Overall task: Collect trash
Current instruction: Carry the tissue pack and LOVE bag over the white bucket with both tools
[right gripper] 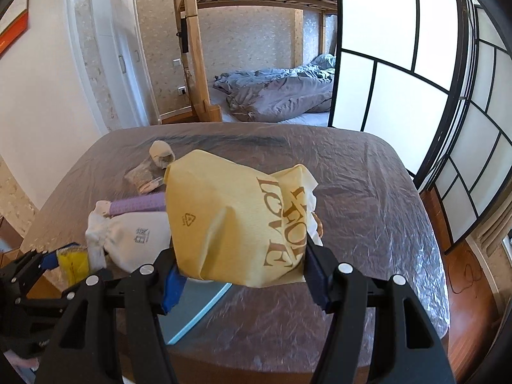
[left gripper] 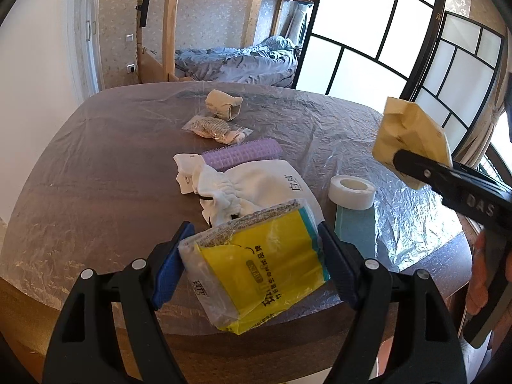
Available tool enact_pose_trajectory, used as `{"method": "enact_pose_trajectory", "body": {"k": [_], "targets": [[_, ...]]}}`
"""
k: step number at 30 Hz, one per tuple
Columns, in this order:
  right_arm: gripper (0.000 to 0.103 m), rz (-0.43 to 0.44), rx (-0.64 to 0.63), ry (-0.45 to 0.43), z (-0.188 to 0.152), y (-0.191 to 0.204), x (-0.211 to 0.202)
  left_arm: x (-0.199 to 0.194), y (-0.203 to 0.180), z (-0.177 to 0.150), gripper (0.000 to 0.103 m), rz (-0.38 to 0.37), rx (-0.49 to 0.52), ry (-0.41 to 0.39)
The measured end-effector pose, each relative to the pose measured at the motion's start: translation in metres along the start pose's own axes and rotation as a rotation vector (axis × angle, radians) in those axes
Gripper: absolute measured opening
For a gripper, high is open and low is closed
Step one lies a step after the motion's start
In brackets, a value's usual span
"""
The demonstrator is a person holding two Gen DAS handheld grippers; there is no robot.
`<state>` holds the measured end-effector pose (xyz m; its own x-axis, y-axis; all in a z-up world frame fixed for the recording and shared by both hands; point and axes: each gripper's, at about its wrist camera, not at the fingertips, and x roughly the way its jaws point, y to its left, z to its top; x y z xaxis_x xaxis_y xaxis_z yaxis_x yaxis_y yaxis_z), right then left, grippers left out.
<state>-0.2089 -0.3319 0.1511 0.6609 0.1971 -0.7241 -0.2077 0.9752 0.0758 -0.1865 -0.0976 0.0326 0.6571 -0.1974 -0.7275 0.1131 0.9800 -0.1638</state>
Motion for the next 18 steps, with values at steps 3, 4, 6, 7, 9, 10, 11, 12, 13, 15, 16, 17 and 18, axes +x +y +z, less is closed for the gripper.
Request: {"method": "enact_pose_trajectory", "body": {"k": [3,4,6,7,9,10,11,12,13,15,16,17,18], "targets": [[0.061,0.014,-0.007,0.005,-0.006,0.003,-0.007,-0.002,0.001,0.000,0.079,0.003,-0.008,-0.004],[0.061,0.017,-0.007,0.007,-0.008,0.004,-0.009,-0.003,0.000,0.000,0.079,0.005,-0.010,-0.005],[0.061,0.028,-0.008,0.014,-0.013,0.005,-0.013,-0.005,0.000,0.000,0.079,0.008,-0.011,-0.009],[0.061,0.032,-0.010,0.017,-0.016,0.005,-0.015,-0.006,-0.001,0.000,0.079,0.011,-0.012,-0.011],[0.061,0.042,-0.011,0.021,-0.022,0.006,-0.019,-0.009,-0.001,-0.001,0.079,0.013,-0.017,-0.016],[0.061,0.048,-0.011,0.023,-0.024,0.007,-0.021,-0.011,-0.002,-0.002,0.079,0.017,-0.018,-0.019],[0.061,0.056,-0.014,0.024,-0.027,0.007,-0.024,-0.013,-0.002,-0.002,0.079,0.020,-0.019,-0.023],[0.061,0.059,-0.017,0.024,-0.030,0.008,-0.027,-0.015,-0.002,-0.003,0.079,0.021,-0.021,-0.025],[0.061,0.062,-0.021,0.024,-0.032,0.009,-0.029,-0.017,-0.002,-0.004,0.079,0.022,-0.023,-0.027],[0.061,0.069,-0.031,0.021,-0.037,0.011,-0.035,-0.021,-0.004,-0.007,0.079,0.030,-0.026,-0.033],[0.061,0.073,-0.036,0.020,-0.040,0.012,-0.038,-0.023,-0.005,-0.008,0.079,0.032,-0.026,-0.034],[0.061,0.077,-0.040,0.019,-0.042,0.012,-0.041,-0.026,-0.005,-0.010,0.079,0.036,-0.028,-0.036],[0.061,0.081,-0.043,0.018,-0.044,0.013,-0.043,-0.027,-0.006,-0.011,0.079,0.038,-0.029,-0.036]]}}
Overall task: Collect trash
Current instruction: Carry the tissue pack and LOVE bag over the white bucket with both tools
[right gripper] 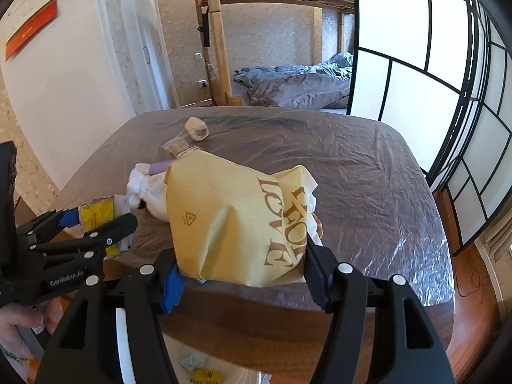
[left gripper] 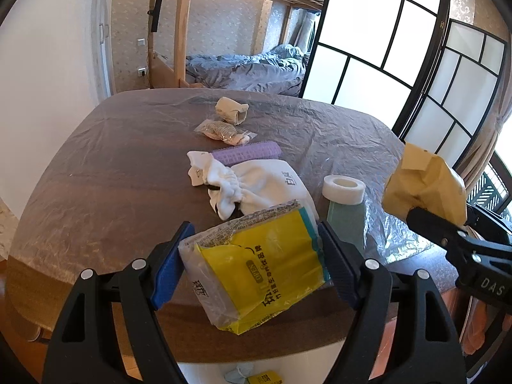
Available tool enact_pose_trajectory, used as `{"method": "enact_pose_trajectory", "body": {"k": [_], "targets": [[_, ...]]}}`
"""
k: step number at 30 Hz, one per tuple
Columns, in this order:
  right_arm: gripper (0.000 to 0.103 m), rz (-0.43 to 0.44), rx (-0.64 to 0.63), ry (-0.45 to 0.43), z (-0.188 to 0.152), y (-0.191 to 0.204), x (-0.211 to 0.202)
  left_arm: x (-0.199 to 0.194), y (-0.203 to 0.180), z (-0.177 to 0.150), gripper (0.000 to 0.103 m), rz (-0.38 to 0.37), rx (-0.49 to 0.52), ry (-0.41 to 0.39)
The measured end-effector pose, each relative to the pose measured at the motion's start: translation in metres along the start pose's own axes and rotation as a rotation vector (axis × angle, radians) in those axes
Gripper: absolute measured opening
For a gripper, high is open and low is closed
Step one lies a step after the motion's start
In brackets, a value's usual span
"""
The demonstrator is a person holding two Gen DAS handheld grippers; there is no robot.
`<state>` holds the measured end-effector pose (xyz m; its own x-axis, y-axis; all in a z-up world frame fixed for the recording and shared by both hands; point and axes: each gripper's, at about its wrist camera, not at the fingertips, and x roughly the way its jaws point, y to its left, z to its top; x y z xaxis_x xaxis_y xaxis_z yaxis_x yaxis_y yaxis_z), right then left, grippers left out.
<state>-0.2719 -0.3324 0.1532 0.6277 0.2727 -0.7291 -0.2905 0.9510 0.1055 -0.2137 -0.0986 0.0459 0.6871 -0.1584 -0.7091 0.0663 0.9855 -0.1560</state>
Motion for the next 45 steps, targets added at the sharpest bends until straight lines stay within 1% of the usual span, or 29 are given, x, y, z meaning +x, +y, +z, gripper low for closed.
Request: {"method": "enact_pose_trajectory", "body": {"k": [8,15,19,24,27,34,39,45], "targets": [[0.061,0.052,-0.026,0.001,-0.017,0.008,-0.016,-0.018,-0.006,-0.020,0.079,0.028,-0.014,-0.004],[0.061,0.060,-0.031,0.022,-0.039,0.021,-0.027,-0.030,-0.005,-0.040,0.079,0.034,-0.012,0.007],[0.061,0.050,-0.021,0.036,-0.050,0.029,-0.033,-0.037,0.001,-0.053,0.079,0.020,-0.015,0.015],[0.061,0.030,0.031,0.057,-0.070,0.042,-0.039,-0.047,0.011,-0.067,0.079,-0.007,-0.004,0.030],[0.061,0.010,0.067,0.073,-0.081,0.050,-0.042,-0.054,0.018,-0.076,0.079,-0.020,0.015,0.039],[0.061,-0.038,0.115,0.078,-0.105,0.074,-0.057,-0.068,0.028,-0.096,0.079,-0.077,0.068,0.066],[0.061,-0.051,0.108,0.103,-0.119,0.087,-0.061,-0.071,0.031,-0.107,0.079,-0.091,0.080,0.087],[0.061,-0.042,0.098,0.149,-0.134,0.088,-0.053,-0.065,0.031,-0.119,0.079,-0.084,0.077,0.117]]}}
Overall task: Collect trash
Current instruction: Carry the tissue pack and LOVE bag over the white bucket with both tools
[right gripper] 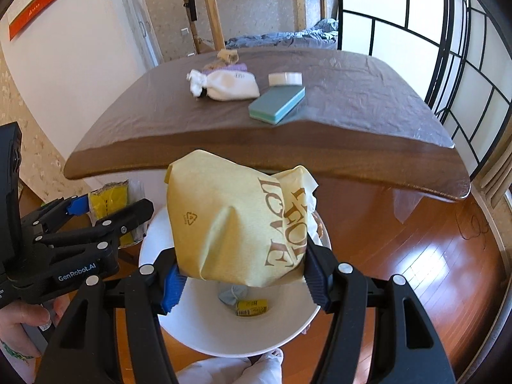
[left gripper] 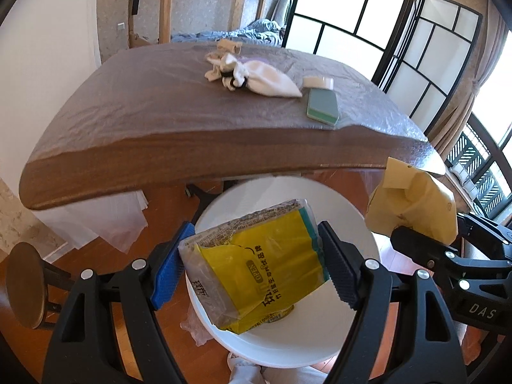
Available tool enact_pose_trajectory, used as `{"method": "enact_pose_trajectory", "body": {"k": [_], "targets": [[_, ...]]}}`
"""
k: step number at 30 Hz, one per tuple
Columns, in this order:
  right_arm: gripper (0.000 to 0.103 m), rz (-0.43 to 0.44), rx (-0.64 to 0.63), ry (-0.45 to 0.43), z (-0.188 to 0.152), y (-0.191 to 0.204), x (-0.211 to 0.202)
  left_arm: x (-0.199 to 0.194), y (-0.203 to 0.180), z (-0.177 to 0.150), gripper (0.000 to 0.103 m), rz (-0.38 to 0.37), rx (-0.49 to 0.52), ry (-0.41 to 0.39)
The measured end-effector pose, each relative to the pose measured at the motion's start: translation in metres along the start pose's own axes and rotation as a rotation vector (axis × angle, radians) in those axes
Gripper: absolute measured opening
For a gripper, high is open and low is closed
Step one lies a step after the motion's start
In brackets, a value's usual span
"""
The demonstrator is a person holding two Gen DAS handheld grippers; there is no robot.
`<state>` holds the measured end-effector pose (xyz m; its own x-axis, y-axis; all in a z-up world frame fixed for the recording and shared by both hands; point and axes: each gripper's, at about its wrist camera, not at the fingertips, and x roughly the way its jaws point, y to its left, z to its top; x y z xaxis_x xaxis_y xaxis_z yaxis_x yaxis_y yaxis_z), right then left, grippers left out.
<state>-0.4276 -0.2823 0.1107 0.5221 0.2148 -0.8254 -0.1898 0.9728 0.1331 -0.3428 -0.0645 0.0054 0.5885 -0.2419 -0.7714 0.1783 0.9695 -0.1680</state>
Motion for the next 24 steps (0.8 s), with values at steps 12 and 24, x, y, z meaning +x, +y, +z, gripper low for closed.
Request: {"method": "enact_pose_trajectory", "body": {"k": [12,24], "targets": [[0.061,0.005,0.009,0.075,-0.015,-0.014,0.024,0.021,-0.003,-0.022,0.079,0.041,-0.040,0.068],[0.061,-0.005,-0.005,0.112,-0.023,-0.018,0.044,0.035,-0.006,-0.031,0.079,0.066,-0.044,0.091]]}}
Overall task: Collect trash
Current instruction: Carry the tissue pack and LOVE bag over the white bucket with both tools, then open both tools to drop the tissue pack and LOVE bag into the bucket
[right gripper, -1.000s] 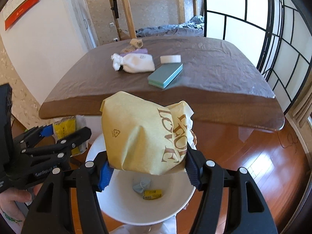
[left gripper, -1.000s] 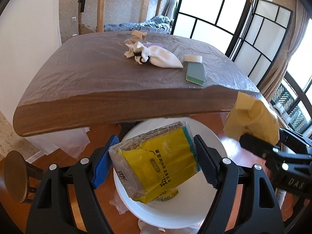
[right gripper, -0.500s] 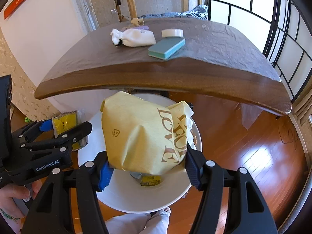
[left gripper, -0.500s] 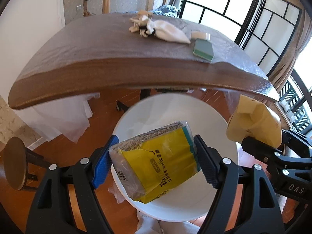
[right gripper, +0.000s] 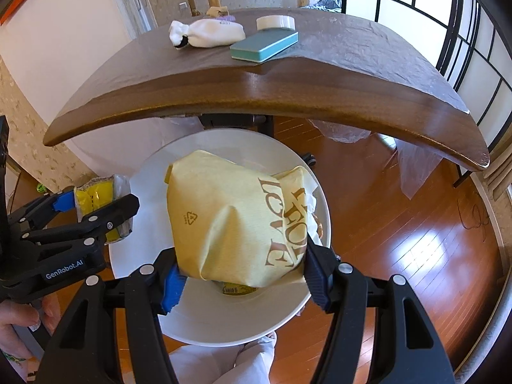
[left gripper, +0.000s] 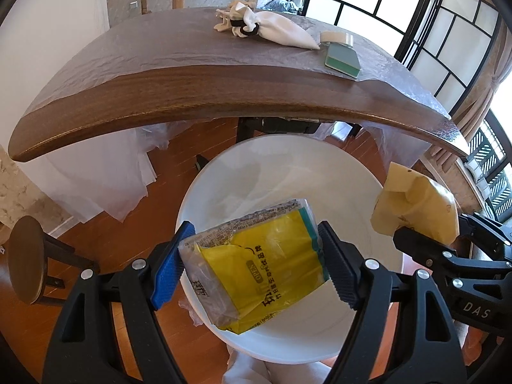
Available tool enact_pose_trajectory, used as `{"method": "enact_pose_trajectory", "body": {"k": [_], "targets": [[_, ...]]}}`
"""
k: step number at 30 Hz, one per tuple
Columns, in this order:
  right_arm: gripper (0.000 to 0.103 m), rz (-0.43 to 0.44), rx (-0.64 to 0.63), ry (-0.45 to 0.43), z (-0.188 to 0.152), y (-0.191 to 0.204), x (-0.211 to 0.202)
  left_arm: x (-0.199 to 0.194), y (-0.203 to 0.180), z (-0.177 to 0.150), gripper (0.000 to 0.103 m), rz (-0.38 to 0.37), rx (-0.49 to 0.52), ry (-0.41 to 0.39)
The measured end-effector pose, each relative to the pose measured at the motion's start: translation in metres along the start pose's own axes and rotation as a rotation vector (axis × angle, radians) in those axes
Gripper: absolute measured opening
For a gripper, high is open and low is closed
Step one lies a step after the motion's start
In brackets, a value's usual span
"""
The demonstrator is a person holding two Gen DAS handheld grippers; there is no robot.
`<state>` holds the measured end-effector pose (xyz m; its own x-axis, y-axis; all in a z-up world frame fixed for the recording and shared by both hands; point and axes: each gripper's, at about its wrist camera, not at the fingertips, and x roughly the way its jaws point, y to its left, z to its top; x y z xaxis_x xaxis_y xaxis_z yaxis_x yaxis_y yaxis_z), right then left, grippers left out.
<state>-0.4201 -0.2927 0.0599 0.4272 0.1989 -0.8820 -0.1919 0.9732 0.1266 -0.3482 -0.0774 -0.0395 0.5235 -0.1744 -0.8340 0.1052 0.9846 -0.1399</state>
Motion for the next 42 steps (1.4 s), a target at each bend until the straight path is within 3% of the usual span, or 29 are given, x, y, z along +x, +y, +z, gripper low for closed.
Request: {"method": "enact_pose_trajectory", "body": {"k": [42], "targets": [[0.061,-0.006,0.002,0.041,0.007,-0.001,0.021,0.024,-0.002,0.002,0.079,0.016,0.023,0.042]]}}
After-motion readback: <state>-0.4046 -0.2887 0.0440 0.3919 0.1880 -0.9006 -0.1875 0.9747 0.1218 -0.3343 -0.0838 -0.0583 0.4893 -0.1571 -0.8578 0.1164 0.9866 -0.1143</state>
